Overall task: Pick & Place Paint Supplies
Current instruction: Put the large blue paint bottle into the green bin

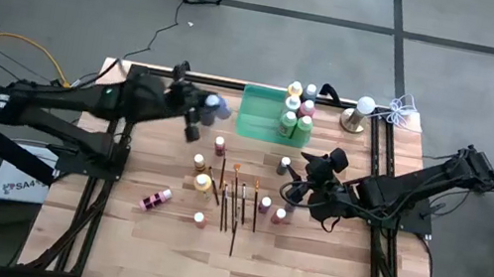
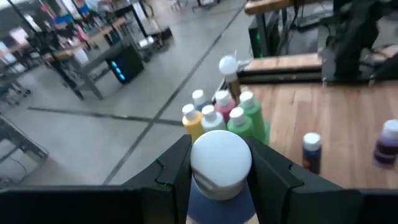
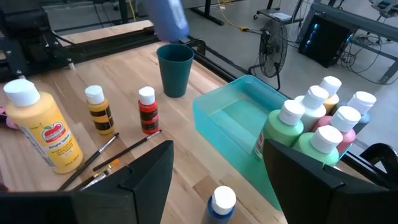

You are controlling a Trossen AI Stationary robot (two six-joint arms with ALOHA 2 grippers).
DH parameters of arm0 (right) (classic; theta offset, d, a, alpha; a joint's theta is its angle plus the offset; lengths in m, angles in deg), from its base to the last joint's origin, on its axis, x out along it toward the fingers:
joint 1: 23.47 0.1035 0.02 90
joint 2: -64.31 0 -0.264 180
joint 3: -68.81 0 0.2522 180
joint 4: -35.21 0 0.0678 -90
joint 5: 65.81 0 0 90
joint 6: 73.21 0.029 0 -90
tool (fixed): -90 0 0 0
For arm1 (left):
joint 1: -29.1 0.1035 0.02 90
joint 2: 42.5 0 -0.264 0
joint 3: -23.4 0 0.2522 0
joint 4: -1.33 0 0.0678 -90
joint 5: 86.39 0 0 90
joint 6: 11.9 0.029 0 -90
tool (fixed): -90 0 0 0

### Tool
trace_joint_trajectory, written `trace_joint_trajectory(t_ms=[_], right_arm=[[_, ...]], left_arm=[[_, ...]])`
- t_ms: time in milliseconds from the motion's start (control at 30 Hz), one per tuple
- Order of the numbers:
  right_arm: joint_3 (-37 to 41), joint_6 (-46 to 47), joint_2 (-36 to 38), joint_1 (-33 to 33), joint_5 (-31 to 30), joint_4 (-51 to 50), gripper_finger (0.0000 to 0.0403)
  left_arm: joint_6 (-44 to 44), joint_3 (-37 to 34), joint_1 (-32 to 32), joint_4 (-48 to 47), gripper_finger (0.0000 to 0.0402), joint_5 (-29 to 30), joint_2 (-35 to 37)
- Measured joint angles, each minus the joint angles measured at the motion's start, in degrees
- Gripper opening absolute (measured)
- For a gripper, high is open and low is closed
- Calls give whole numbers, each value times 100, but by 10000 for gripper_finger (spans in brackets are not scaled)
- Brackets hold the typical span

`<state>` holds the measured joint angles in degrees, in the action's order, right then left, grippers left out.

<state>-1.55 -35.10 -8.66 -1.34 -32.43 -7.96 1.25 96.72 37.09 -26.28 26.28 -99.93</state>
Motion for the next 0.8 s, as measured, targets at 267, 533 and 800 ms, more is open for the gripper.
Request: trace_joint_trajectory(t_ms=[267, 533, 800], right_arm=[[0, 214, 0, 0, -11, 4, 242], [0, 390, 0, 0, -46, 7, 242], [0, 520, 0, 0, -39, 4, 242]], left_arm=[[11, 191, 1400, 945, 118, -1737, -1364], [12, 931, 1775, 1588, 118, -2169, -2880], [199, 1494, 1807, 1750, 118, -2186, -3911]])
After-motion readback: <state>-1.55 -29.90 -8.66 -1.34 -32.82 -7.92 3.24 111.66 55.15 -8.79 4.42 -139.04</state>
